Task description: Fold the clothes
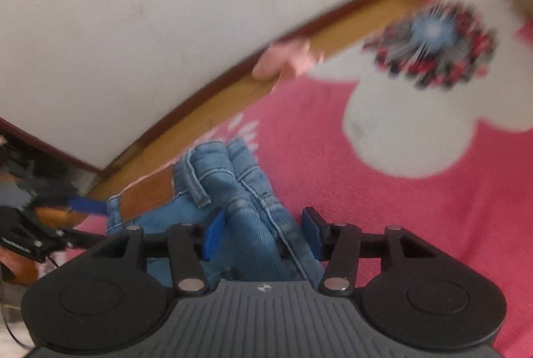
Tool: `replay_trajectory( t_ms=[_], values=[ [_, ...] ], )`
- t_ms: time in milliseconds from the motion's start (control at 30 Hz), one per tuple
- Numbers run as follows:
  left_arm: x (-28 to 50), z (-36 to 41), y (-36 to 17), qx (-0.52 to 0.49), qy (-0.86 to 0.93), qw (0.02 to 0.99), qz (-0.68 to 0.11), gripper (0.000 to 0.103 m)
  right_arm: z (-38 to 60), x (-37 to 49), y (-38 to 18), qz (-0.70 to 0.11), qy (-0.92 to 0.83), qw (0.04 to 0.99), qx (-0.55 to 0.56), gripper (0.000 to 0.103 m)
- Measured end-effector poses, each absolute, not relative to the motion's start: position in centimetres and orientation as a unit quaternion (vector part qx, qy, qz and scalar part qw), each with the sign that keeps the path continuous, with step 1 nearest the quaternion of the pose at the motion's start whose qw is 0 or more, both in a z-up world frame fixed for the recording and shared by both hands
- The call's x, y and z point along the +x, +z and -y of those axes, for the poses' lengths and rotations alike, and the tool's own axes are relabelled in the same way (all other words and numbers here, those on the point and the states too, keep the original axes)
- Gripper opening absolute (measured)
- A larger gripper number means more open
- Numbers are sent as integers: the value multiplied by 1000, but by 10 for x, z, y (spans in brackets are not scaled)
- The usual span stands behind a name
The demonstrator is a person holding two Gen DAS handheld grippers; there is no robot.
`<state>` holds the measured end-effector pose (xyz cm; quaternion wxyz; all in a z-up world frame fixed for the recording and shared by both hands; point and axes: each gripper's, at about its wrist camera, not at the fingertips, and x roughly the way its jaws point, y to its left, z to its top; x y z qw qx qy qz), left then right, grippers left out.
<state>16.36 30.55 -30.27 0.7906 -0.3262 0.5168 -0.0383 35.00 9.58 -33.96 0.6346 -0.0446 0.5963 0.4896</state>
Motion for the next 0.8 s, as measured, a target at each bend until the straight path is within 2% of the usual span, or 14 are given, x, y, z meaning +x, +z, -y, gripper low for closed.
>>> replay_trajectory(
  t_ms=[100, 200, 233, 300, 333, 400, 633, 800],
  values=[
    [167, -315, -324, -393, -34, 766, -507, 65, -98, 361, -349, -620, 491, 612, -14, 59],
    [171, -311, -325, -390, -40, 777, -492, 60, -99, 358, -348, -624, 499, 601, -20, 48],
    [171, -310, -325, -392, -39, 780, -486, 57, -100, 355, -347, -623, 502, 599, -26, 41],
    [171, -307, -324, -390, -32, 786, -478, 36, -103, 351, -344, -617, 503, 604, -39, 34],
    [170, -307, -322, -390, -24, 789, -473, 29, -103, 348, -341, -612, 502, 609, -41, 28],
    [167, -315, -321, -413, -25, 784, -463, 16, -103, 343, -336, -603, 502, 618, -40, 25],
    [149, -328, -295, -406, -29, 796, -447, 13, -119, 328, -311, -572, 532, 623, -39, 22],
    [136, -341, -299, -405, -1, 792, -457, 13, -148, 321, -313, -559, 558, 611, -55, 22]
  ],
)
